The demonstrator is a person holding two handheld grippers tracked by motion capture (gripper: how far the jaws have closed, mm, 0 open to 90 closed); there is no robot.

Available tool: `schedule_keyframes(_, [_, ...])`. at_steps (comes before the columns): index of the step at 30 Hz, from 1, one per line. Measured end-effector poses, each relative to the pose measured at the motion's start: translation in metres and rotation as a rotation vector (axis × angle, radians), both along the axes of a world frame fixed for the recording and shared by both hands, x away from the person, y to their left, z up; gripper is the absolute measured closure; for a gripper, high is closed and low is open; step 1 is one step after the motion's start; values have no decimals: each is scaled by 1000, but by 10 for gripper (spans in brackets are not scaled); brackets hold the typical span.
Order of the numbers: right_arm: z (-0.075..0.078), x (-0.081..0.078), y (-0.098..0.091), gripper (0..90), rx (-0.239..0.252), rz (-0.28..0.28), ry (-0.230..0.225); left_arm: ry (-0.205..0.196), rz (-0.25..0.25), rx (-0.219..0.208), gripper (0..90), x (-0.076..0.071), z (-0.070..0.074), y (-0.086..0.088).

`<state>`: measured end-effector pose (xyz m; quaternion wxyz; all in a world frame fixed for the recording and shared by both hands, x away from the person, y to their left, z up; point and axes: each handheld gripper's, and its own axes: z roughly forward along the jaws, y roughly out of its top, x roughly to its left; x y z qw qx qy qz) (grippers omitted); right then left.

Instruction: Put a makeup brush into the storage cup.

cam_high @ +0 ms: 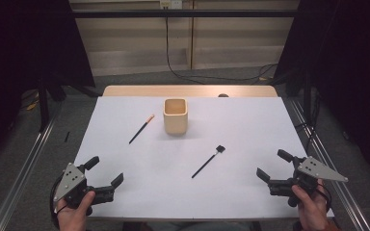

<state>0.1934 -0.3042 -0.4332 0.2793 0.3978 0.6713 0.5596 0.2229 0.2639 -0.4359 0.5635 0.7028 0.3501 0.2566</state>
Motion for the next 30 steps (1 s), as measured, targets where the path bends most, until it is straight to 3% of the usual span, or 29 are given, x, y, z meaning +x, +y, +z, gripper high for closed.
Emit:
schedule_keyframes(4, [-1,1,-1,0,6,-2,4,30,-23,-7,19,1,0,0])
schedule_keyframes(11, [-5,3,-4,0,50,-3,39,26,-16,-10,17,-1,1,-1])
schedule_keyframes(17, [-4,1,-3,0,38,-7,28,40,-39,10,13,2,1,-5])
schedule_keyframes(20, [-2,0,-1,0,31,0,25,51,-18,2,12,3,1,-6])
schedule_keyframes(24, [-2,0,1,0,22,6,31,37,-22,29,12,7,5,-5])
schedule_keyframes(28, [-2,0,2,0,19,17,27,35,-22,28,12,10,10,-7])
schedule_keyframes(30, [-2,0,2,0,18,17,32,55,-41,8,14,12,11,-8])
